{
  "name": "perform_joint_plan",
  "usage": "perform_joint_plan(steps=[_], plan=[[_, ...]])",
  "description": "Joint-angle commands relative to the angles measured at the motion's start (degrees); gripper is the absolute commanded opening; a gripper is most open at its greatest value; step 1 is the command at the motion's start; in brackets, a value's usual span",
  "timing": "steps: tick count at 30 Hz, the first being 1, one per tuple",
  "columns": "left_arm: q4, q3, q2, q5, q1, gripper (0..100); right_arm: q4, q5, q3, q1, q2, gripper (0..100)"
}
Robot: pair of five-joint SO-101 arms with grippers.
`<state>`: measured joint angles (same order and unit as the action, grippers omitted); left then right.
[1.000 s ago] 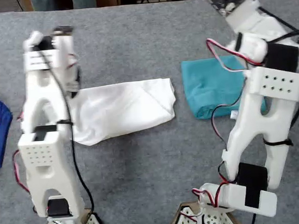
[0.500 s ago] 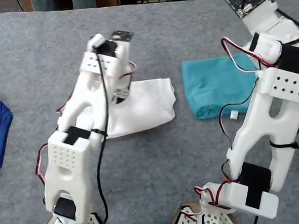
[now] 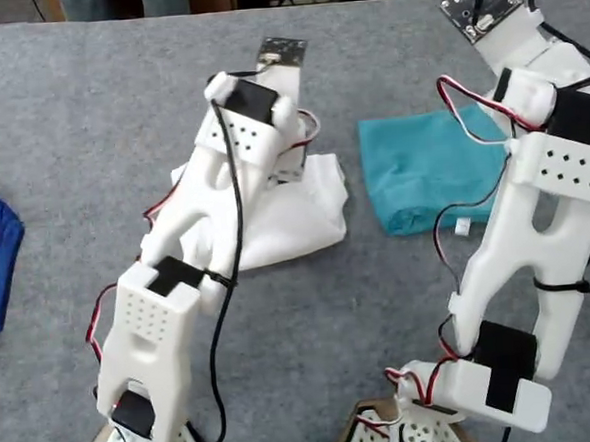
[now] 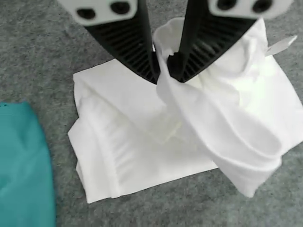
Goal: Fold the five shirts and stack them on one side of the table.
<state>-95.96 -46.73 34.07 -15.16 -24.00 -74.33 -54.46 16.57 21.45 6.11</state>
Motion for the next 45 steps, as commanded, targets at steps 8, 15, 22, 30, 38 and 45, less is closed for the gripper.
perform_joint_plan(steps=[8, 15, 22, 30, 38, 45], plan=[[5.1, -3.1, -2.1, -9.8, -3.5, 3, 1.1, -0.4, 0.7, 2.2, 2.2, 1.5], [8.7, -3.0, -2.1, -11.3, -3.6, 3, 1.1, -0.4, 0.7, 2.3, 2.2, 1.5], [9.4, -1.5, -2.0, -11.2, -5.3, 3, 1.1, -0.4, 0.7, 2.3, 2.2, 1.5], [9.8, 1.1, -2.0, -11.2, -8.2, 3, 1.1, -0.4, 0.7, 2.1, 2.1, 1.5], [10.6, 0.9, -2.0, -12.0, -8.6, 3, 1.1, -0.4, 0.7, 2.1, 2.1, 1.5], [10.3, 0.7, -2.1, -12.6, -8.0, 17, 1.1, -0.4, 0.6, 1.8, 1.8, 1.5]])
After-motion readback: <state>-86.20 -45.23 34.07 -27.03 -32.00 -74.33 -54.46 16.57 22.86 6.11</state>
